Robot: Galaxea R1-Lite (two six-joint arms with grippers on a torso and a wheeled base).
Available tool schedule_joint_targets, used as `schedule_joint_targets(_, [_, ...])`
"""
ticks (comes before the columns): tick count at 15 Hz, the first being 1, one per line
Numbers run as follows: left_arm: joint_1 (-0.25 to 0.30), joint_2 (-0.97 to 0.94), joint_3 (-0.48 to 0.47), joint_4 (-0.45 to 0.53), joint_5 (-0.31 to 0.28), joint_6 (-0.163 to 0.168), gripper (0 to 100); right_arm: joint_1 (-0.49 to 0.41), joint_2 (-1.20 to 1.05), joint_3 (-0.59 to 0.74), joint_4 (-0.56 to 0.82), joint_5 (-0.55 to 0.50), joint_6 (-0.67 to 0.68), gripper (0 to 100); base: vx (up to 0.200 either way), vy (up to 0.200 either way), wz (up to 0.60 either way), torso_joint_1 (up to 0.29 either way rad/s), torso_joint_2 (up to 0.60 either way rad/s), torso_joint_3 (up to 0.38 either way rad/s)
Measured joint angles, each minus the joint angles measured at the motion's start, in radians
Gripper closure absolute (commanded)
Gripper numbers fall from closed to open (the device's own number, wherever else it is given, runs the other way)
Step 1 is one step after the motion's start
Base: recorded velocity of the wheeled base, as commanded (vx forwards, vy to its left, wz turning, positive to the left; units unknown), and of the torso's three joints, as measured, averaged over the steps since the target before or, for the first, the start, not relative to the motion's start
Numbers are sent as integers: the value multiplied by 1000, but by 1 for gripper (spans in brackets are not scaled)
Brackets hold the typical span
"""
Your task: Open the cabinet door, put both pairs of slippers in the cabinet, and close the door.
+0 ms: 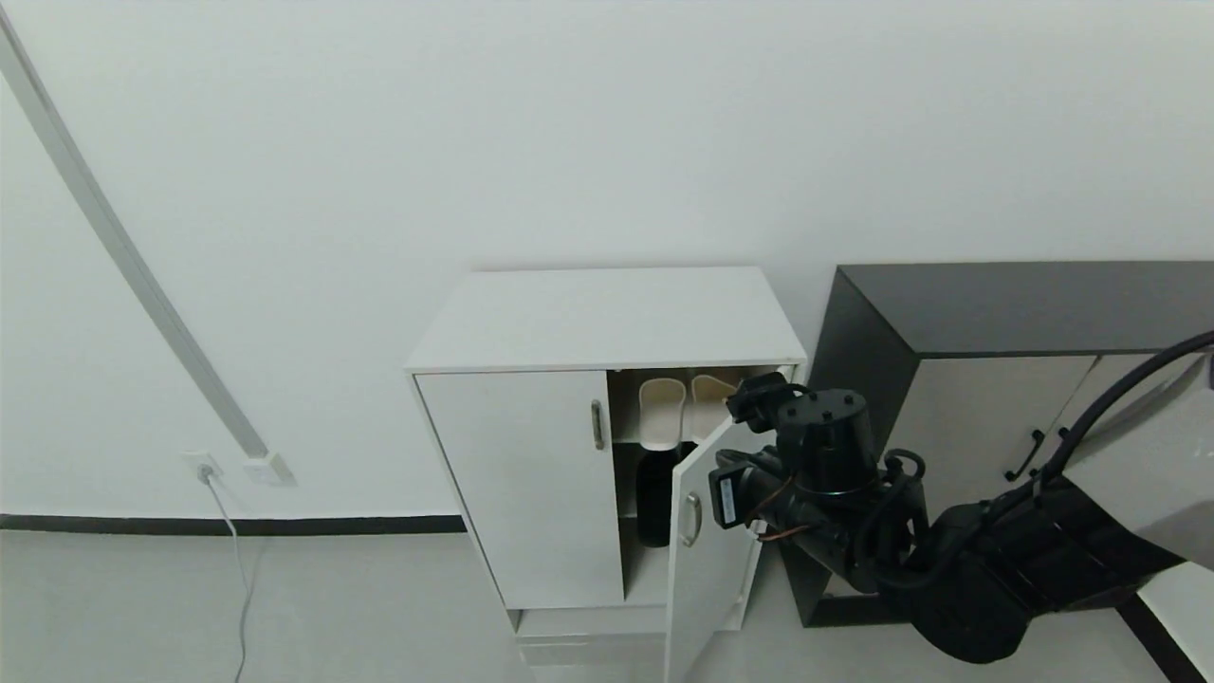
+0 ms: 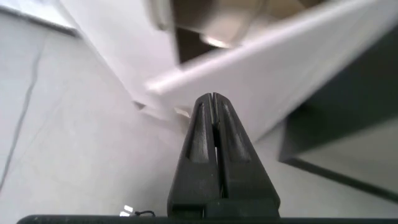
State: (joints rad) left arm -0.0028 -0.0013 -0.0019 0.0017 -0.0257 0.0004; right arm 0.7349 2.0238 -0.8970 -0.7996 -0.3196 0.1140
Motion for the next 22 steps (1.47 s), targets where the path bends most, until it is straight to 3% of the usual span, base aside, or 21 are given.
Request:
schedule_joint_targets(10, [0, 0, 0, 1, 0, 1, 100, 0, -57, 118, -15, 31, -72, 100, 0, 0, 0, 0, 0, 0])
schedule_joint_targets(15, [-1, 0, 0, 1, 0, 1, 100, 5, -95, 217, -16, 60, -96, 100, 160, 0, 0, -4, -1, 2])
schedule_joint_targets(22, [0, 0, 0, 1, 0, 0, 100, 4, -53, 219, -21, 71, -95, 100, 0, 0, 0, 0, 0, 0])
